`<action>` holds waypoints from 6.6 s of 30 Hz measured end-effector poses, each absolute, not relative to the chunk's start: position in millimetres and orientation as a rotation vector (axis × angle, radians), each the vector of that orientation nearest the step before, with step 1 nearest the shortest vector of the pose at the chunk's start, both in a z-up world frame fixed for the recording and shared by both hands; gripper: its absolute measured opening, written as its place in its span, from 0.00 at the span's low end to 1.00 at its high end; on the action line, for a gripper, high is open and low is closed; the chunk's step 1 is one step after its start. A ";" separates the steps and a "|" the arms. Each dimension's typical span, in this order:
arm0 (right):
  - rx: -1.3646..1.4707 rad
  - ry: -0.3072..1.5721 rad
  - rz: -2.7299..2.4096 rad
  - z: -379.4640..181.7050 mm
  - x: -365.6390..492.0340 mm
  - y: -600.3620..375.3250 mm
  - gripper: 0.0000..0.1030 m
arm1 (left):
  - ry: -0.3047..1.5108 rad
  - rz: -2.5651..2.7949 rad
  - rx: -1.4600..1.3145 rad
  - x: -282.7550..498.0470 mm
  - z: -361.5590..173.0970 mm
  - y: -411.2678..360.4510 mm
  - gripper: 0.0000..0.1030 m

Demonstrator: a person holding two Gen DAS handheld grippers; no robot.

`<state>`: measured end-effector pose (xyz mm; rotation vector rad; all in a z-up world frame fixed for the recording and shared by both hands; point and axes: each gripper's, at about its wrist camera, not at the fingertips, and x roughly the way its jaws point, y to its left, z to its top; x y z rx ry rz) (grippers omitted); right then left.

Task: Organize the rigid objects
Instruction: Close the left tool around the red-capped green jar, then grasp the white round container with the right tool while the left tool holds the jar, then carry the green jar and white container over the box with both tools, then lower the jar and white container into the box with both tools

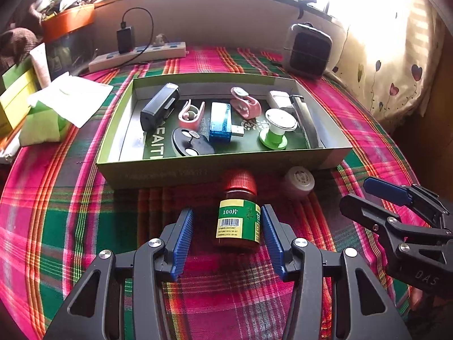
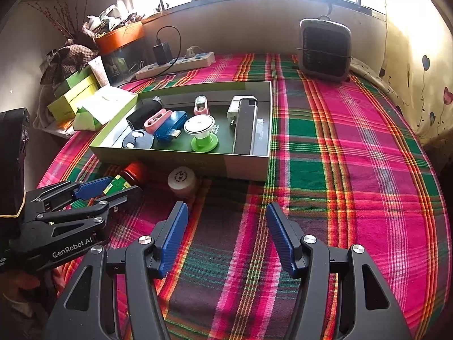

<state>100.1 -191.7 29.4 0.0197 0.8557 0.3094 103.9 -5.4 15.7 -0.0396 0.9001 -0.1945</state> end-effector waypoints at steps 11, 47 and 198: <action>0.015 0.879 0.304 25.7 108.9 -179.8 0.57 | 0.886 -0.186 -0.078 101.9 15.9 9.5 0.30; -0.022 0.886 0.199 14.6 129.2 -129.8 0.48 | 0.868 -0.161 -0.157 95.2 12.7 54.9 0.30; -0.099 0.837 0.316 34.8 233.8 -131.3 0.32 | 0.853 -0.271 -0.091 182.9 35.5 12.7 0.44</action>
